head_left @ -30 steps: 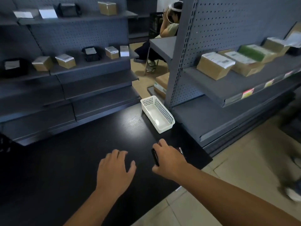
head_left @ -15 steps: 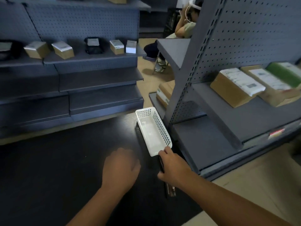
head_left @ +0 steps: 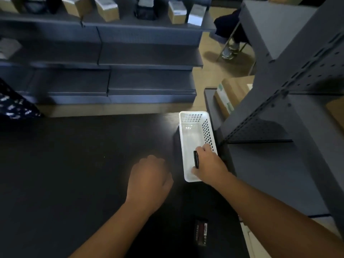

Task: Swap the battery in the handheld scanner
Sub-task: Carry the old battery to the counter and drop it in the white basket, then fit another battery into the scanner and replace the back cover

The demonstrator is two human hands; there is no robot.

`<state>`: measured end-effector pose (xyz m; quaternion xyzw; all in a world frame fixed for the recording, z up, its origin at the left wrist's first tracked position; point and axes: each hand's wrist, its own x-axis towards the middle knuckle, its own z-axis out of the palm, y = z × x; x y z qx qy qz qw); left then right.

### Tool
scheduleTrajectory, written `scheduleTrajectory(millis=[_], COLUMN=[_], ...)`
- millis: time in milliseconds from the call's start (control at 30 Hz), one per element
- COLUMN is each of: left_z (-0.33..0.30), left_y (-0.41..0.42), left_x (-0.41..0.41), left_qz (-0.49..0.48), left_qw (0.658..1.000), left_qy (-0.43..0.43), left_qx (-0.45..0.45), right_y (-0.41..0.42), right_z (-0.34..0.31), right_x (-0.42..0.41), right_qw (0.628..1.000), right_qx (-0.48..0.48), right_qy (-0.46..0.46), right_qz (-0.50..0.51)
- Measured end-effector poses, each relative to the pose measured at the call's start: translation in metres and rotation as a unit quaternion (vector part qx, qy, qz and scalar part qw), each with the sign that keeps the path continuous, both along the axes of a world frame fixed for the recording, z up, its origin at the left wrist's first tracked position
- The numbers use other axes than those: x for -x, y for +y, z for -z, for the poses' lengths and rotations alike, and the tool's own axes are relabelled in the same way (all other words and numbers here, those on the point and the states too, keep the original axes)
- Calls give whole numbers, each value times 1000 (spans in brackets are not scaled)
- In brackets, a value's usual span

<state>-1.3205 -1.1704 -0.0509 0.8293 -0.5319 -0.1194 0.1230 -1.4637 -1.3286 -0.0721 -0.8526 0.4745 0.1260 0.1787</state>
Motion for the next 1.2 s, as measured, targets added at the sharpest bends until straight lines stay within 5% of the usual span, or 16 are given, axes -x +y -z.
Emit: scheduleTrajectory(millis=[333,600,800,1000,1200], left_z=[26,10,3,-9,-43], left_y=[23,36,60,109,162], left_x=[5,-3,1,7,-9], left_qz=[-34,-22,-31,-71,-74], left_qw=[996,997,996,993,994], left_qy=[26,14,-1,-10,-11], left_qx=[-73,-69,-80,-96,-76], right_y=[-4,94,160,157,147], right_z=[32,-8,47,54,-18], right_x=[-12,59,122,124,61], right_qw=[997,974,976,969,963], right_qx=[21,87,-107,-79,-42], right_qy=[65,-163,98,111,70], right_qz=[-47,-132,-162,-205,-258])
